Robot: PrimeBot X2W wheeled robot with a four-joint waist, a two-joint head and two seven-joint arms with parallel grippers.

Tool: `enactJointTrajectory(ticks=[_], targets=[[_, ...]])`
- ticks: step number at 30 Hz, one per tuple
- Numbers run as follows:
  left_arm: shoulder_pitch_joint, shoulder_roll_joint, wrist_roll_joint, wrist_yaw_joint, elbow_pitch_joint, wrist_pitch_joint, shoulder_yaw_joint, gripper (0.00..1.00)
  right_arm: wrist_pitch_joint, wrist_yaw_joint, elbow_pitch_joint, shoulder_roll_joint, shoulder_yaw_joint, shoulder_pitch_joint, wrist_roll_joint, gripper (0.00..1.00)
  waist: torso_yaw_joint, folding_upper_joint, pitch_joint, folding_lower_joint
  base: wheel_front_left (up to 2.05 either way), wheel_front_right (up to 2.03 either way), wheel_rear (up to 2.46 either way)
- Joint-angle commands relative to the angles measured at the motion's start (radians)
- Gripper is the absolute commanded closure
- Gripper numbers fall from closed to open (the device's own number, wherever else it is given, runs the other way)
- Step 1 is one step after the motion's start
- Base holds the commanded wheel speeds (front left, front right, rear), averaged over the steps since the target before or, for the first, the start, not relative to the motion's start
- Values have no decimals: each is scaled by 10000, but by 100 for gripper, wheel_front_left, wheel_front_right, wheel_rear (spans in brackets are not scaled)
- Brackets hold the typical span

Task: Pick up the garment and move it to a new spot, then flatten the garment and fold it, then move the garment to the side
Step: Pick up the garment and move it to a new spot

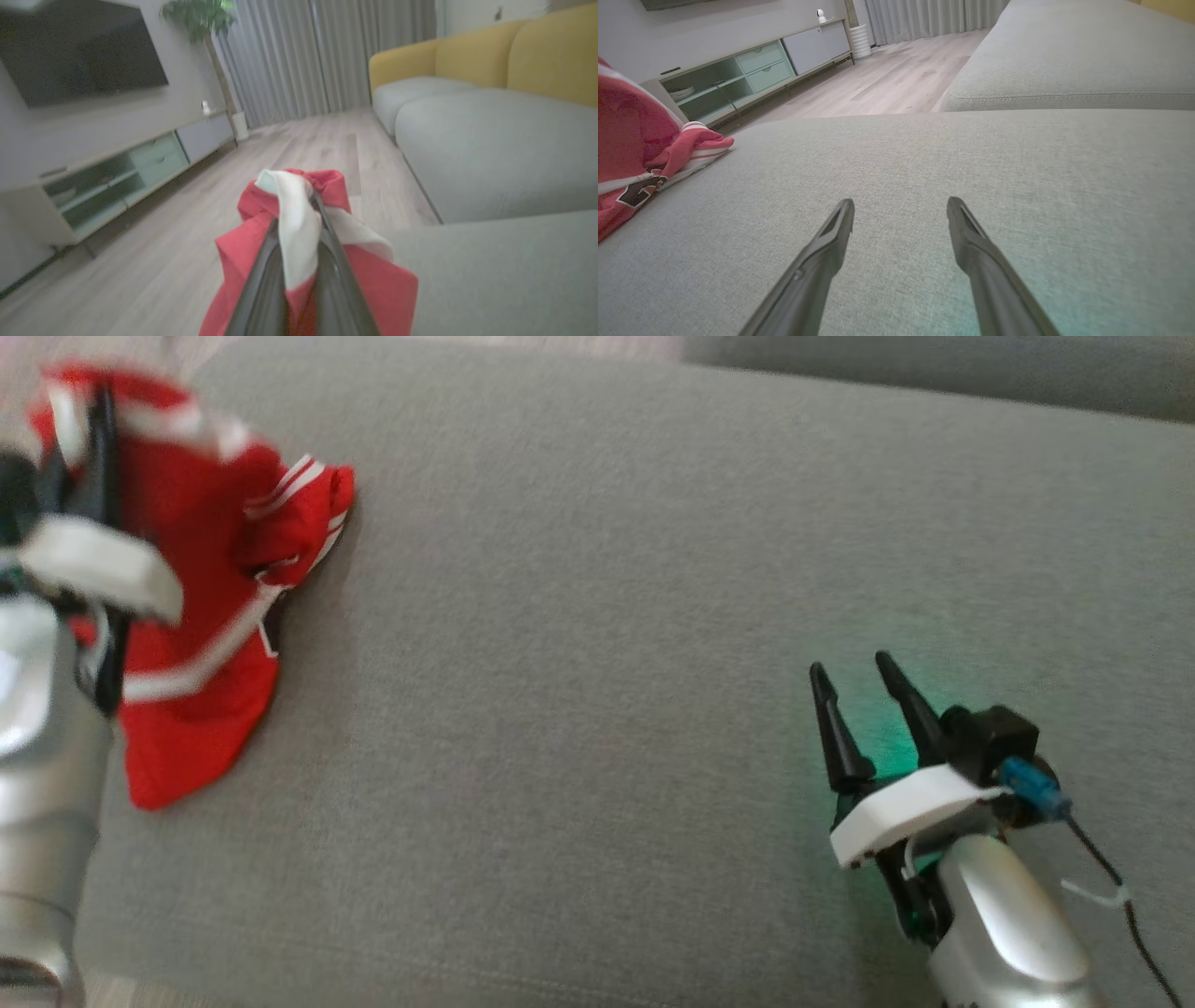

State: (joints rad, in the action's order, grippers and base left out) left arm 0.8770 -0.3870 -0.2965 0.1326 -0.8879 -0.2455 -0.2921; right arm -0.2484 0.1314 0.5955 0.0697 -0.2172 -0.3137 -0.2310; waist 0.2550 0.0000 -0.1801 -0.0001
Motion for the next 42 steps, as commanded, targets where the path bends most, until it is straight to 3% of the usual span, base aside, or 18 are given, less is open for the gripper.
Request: enactJointTrajectory(ticks=[1,9,14,19,20,22,29,37,42], targets=[[618,-544,109,-20,676,-132,169,100,-134,-7,-302,-148,-210,67,-93,0,-350,0,342,1,0,0,0],[913,-94,141,-20,2606,-138,-1041,100,-134,-7,-420,-190,-437,308,-632,0,-1657,0,868,1,0,0,0],[821,844,-338,-20,3636,-82,-2069,100,-134,-7,-475,-192,-505,434,-829,0,-2619,0,1034,1,0,0,0],[266,1701,-908,-20,3948,-116,-2680,100,-134,-7,-536,-193,-410,532,-836,0,-3175,0,1007,1,0,0,0],[73,1824,-944,-23,3888,-127,-2726,96,-134,-7,-548,-193,-370,552,-831,0,-3217,0,988,1,0,0,0],[-425,2026,-955,-76,3642,-146,-2795,0,-134,-7,-586,-193,-336,580,-813,0,-3260,0,947,1,0,0,0],[-2902,2110,-635,-721,3249,-159,-1960,0,-134,-7,-704,-194,-221,591,-754,0,-3163,0,908,1,0,0,0],[-5885,2146,79,-1420,4247,-161,51,0,-134,-7,-1049,-194,115,710,-579,0,-2809,0,1218,1,0,0,0],[-7300,2440,658,-1613,5023,-161,1185,0,-134,-7,-1170,-194,306,971,-460,0,-2629,0,1564,1,0,0,0]])
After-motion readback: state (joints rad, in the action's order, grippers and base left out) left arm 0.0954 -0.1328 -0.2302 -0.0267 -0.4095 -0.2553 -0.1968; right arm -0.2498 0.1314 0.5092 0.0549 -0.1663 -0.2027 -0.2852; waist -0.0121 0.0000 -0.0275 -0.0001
